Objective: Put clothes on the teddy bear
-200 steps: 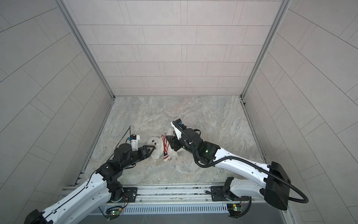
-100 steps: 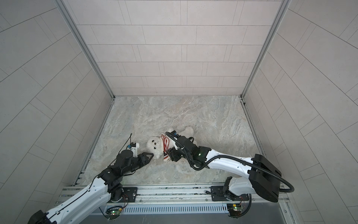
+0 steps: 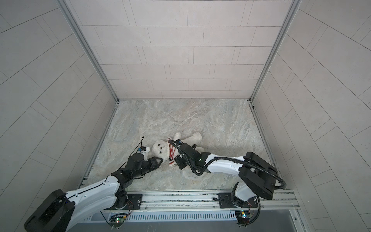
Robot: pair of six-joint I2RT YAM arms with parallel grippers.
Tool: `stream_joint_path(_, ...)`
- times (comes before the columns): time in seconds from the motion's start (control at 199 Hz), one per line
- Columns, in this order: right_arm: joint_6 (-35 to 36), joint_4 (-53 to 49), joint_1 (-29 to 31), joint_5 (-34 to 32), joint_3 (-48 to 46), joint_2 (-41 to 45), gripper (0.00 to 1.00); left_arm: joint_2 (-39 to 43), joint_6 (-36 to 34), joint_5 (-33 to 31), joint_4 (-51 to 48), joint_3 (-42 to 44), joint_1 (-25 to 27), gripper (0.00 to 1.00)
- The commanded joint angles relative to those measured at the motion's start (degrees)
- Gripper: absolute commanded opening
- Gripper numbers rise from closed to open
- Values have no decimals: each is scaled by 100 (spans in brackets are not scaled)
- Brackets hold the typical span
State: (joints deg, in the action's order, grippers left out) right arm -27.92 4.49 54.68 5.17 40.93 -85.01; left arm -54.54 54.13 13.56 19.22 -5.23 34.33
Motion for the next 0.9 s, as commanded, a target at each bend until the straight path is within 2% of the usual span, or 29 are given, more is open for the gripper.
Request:
stream_joint_path(0.0,-58,60,-61,-51,56,-70,37,-230,-254,-136,650,-128,49,52)
stream_joint_path(0.231,-5,44,-174,20,123,-343,28,-570,-292,-351,1415,-54,123,51)
stream_joint_path(0.301,24,-34,-211,126,181,-408,26,-655,-313,-477,1436,-101,144,46)
stream_joint_path(0.406,66,-291,-238,230,330,-428,24,-707,-250,-685,1439,-115,145,34)
stream_joint_path(0.461,68,-359,-238,221,371,-392,23,-720,-245,-827,1198,-173,145,33)
stream_joint_path(0.522,65,-369,-238,197,372,-335,23,-754,-231,-948,1145,-183,149,35)
stream_joint_path(0.587,84,-419,-247,195,394,-307,23,-798,-207,-1051,1175,-155,145,44)
stream_joint_path(0.652,102,-445,-247,194,407,-297,22,-876,-255,-1138,1133,-200,136,48)
stream_joint_path(0.898,59,-362,-264,255,396,-374,20,-1479,-247,-1086,1645,-198,22,49)
